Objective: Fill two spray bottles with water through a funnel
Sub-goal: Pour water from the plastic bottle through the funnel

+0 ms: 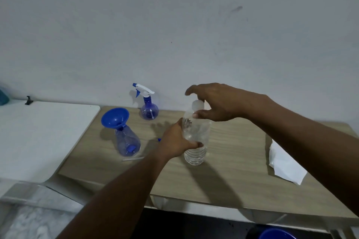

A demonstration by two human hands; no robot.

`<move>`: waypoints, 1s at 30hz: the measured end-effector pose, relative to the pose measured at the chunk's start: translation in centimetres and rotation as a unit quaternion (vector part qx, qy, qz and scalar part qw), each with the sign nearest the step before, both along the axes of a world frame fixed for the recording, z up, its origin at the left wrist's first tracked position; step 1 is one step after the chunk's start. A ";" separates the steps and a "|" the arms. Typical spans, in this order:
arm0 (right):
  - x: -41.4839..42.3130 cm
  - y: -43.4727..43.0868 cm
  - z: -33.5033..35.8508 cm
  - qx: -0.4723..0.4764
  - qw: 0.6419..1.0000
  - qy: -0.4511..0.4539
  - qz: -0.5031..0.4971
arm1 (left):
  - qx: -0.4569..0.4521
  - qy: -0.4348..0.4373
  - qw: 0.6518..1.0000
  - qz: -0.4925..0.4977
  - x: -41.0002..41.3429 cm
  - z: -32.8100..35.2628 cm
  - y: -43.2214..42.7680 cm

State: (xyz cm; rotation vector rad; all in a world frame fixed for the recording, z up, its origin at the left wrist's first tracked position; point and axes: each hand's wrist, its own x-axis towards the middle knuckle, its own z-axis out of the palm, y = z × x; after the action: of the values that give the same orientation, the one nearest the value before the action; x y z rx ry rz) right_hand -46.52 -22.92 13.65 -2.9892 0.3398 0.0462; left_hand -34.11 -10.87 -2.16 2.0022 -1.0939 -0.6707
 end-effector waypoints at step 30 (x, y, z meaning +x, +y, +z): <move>-5.6 0.4 -27.5 0.150 0.937 0.049 -0.311 | 0.026 0.021 0.999 -0.040 1.6 -4.0 1.1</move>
State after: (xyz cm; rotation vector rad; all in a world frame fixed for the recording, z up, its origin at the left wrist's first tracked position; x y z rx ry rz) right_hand -52.11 -22.49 -13.86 -2.4554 1.1533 0.1656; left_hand -32.55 -9.82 -6.16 1.9870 -1.1471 -0.7871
